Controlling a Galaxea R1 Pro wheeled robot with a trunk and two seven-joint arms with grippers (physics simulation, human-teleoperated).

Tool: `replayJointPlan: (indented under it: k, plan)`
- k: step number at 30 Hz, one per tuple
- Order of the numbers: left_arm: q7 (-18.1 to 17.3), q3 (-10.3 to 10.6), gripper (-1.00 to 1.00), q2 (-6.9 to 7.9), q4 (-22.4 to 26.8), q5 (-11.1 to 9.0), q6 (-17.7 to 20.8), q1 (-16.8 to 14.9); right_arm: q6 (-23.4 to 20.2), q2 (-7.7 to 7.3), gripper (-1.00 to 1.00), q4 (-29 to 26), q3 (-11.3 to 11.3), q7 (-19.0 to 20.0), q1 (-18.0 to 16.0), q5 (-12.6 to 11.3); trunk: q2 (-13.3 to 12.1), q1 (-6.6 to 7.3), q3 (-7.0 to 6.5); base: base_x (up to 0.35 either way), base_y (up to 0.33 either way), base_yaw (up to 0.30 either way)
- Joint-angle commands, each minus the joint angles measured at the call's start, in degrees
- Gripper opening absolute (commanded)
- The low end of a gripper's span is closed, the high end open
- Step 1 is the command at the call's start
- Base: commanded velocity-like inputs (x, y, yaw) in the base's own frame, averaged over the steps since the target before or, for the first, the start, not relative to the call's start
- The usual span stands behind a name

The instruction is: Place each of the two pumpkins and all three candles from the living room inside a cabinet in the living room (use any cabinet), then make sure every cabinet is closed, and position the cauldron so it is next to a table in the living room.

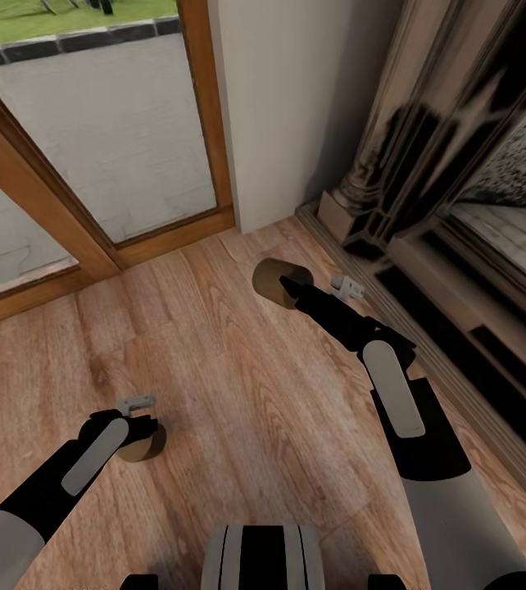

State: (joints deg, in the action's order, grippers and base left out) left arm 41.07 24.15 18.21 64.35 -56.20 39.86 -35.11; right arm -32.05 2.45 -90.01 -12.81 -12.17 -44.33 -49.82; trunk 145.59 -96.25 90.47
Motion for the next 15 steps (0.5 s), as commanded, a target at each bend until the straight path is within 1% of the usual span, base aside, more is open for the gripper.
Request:
replayJointPlan:
  k: [1,6,8,15]
  plan:
    - [0.6,0.2,1.0,0.07,0.1,-0.6,0.0,0.0,-0.1,0.01,-1.0,-0.1,0.0,-0.6,0.0,-0.6,0.0,0.01,0.04,0.0,0.0,0.0]
    - [0.6,0.2,1.0,0.06,0.1,-0.6,0.0,0.0,-0.1,-0.01,-1.0,-0.1,0.0,-0.6,0.4,-0.6,0.0,0.01,0.04,0.0,0.0,0.0]
    - [0.6,0.2,1.0,0.02,0.1,-0.6,0.0,0.0,-0.1,0.0,-1.0,-0.1,0.0,-0.6,0.5,-0.6,0.0,-0.04,0.48,0.0,0.0,0.0]
    - [0.6,0.3,1.0,-0.09,0.1,-0.6,0.0,0.0,-0.1,-0.15,-1.0,-0.1,0.1,-0.5,0.6,-0.6,0.0,-0.04,0.48,0.0,0.0,0.0]
